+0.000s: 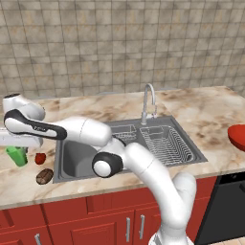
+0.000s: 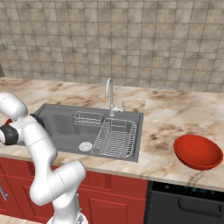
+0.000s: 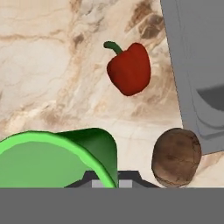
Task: Remove the bell pepper and potato from the sink. Then move the bowl and cup from the counter to the sink for washing.
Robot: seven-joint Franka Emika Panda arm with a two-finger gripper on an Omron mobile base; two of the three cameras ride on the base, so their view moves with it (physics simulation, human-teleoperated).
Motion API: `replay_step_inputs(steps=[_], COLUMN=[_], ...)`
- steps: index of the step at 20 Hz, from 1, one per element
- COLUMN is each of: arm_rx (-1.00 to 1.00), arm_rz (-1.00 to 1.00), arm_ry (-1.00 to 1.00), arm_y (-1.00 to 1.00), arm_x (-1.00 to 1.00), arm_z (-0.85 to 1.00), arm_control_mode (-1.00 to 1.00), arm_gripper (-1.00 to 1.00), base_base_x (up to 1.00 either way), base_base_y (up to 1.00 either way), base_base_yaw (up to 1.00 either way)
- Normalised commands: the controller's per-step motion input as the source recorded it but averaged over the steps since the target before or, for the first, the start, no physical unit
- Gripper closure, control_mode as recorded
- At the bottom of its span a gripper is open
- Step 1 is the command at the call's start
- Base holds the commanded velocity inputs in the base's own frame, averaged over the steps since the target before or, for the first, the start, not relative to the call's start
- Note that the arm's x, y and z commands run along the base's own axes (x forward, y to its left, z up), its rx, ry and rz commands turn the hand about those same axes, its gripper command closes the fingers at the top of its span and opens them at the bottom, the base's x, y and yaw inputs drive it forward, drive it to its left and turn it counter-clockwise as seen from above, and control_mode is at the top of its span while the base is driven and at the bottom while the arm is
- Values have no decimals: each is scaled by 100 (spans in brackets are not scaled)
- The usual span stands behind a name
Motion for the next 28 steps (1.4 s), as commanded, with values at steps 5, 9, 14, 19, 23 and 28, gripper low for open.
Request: replay_step_inputs(steps=[5, 9, 14, 19, 23, 28], arm_rx=[0, 0, 0, 1, 8, 15], arm_rz=[0, 0, 0, 0, 2, 7], arm_ry=[-6, -9, -15, -16, -14, -19], arm_y=[-50, -52, -59, -61, -64, -66], arm_x=[-26, -25, -28, -25, -20, -27], arm_z=[19, 10, 0, -8, -17, -24], arm_control_mode=[-100, -100, -100, -100, -100, -100], arm_gripper=[100, 100, 100, 100, 100, 100], base_base_x=[0, 0, 0, 0, 0, 0], base_base_y=[0, 0, 0, 0, 0, 0], base_base_yaw=[0, 0, 0, 0, 0, 0])
